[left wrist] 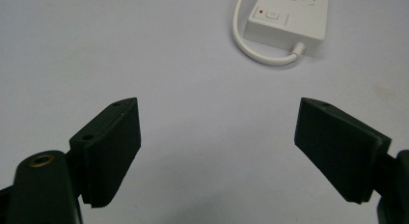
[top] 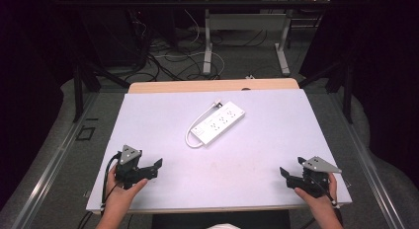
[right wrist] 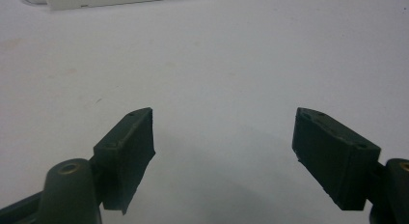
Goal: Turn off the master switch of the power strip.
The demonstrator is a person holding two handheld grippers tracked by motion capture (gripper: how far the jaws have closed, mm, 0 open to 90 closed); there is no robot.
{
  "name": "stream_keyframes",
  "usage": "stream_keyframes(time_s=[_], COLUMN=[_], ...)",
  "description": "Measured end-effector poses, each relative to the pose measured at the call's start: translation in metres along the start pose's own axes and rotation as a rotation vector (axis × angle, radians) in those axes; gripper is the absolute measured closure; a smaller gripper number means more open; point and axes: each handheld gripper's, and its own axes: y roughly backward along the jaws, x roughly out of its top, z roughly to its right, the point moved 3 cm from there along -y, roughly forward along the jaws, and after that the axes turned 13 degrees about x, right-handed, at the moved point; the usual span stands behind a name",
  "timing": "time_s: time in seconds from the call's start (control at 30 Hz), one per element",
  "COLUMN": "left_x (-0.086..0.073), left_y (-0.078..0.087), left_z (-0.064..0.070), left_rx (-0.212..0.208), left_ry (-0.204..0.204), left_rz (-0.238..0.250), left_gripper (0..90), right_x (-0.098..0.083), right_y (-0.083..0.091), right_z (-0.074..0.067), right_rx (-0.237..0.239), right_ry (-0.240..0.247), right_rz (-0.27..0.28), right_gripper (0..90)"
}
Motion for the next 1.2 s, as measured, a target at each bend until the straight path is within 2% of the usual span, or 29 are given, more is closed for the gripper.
stream_keyframes(time_s=[0.23,0.37,0.43,0.47,0.57,0.6,0.67,0.73,0.77,0.87,0.9,1.03,1.07,1.2], left_x=[0.012,0.019,0.022,0.023,0.028,0.030,0.034,0.037,0.039,0.045,0.047,0.055,0.057,0.066], left_y=[0.000,-0.001,-0.001,-0.001,-0.001,0.000,0.000,0.001,0.001,0.001,0.001,0.000,0.001,0.000], left_z=[-0.003,-0.004,-0.003,-0.004,-0.003,-0.004,-0.003,-0.005,-0.005,-0.005,-0.004,-0.006,-0.006,-0.005], left_rx=[-0.002,-0.017,-0.017,-0.019,-0.021,-0.019,-0.030,-0.015,-0.018,-0.016,-0.023,-0.022,-0.025,-0.047], left_ry=[0.001,0.009,0.012,0.001,0.007,-0.010,0.004,-0.011,-0.008,-0.012,0.002,-0.013,-0.020,-0.001], left_rz=[-0.002,-0.020,-0.027,-0.035,-0.027,-0.022,-0.022,-0.011,-0.021,-0.016,-0.021,-0.015,-0.028,-0.034], left_gripper=[20.4,23.8,26.5,27.3,30.1,31.2,33.3,34.6,35.2,35.8,35.8,36.5,37.1,37.5], right_x=[0.000,0.000,0.001,0.001,0.001,0.001,0.001,0.001,0.001,0.001,0.001,0.001,0.001,0.001], right_y=[0.000,0.001,0.000,0.000,0.000,0.000,0.000,0.000,0.000,0.001,0.001,0.000,0.001,0.001], right_z=[0.000,0.000,0.000,0.000,0.000,0.000,0.000,0.000,0.000,-0.001,-0.001,0.000,-0.001,0.000], right_rx=[-0.008,-0.008,-0.008,-0.008,-0.009,-0.011,-0.012,-0.009,-0.007,-0.012,-0.013,-0.009,-0.011,-0.006], right_ry=[-0.001,0.001,0.004,0.006,0.006,0.007,0.007,0.012,0.011,0.003,0.002,0.011,0.002,0.009], right_rz=[0.003,-0.004,0.011,0.011,0.012,0.013,0.010,0.009,0.009,0.010,0.010,0.010,0.010,0.009], right_gripper=[22.4,22.4,22.4,22.4,22.4,22.4,22.4,22.4,22.4,22.4,22.4,22.4,22.4,22.4])
